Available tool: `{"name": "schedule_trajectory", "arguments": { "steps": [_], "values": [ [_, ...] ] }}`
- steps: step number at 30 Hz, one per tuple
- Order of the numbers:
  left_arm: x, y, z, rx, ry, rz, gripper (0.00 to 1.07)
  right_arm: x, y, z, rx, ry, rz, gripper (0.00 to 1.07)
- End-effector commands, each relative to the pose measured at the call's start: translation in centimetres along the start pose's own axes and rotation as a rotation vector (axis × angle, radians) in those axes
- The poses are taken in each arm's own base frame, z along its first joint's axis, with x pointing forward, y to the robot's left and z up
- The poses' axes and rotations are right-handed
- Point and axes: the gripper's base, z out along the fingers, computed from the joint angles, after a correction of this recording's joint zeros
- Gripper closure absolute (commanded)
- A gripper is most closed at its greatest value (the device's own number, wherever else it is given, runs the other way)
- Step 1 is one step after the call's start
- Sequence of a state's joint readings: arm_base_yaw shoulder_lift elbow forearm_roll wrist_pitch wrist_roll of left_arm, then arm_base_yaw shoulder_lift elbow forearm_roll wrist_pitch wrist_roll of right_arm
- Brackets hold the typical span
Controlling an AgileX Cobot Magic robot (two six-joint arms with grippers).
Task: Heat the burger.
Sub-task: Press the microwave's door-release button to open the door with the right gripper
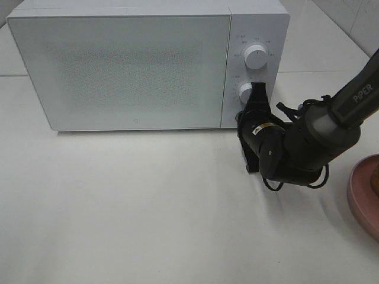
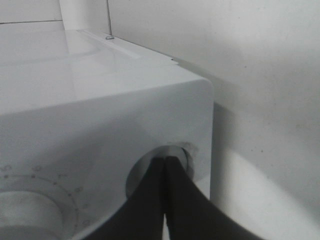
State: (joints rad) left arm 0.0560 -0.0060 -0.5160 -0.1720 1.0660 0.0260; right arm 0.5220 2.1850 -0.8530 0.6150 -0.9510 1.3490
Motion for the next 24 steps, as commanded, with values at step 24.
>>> {"name": "schedule_trajectory", "arguments": {
  "steps": [24],
  "values": [
    [0.1,-0.1,-0.2,0.007,-0.020,0.003,0.07,0.7,5.5,2.3,-0.312,-0.103,0.009,1.07]
  ]
}}
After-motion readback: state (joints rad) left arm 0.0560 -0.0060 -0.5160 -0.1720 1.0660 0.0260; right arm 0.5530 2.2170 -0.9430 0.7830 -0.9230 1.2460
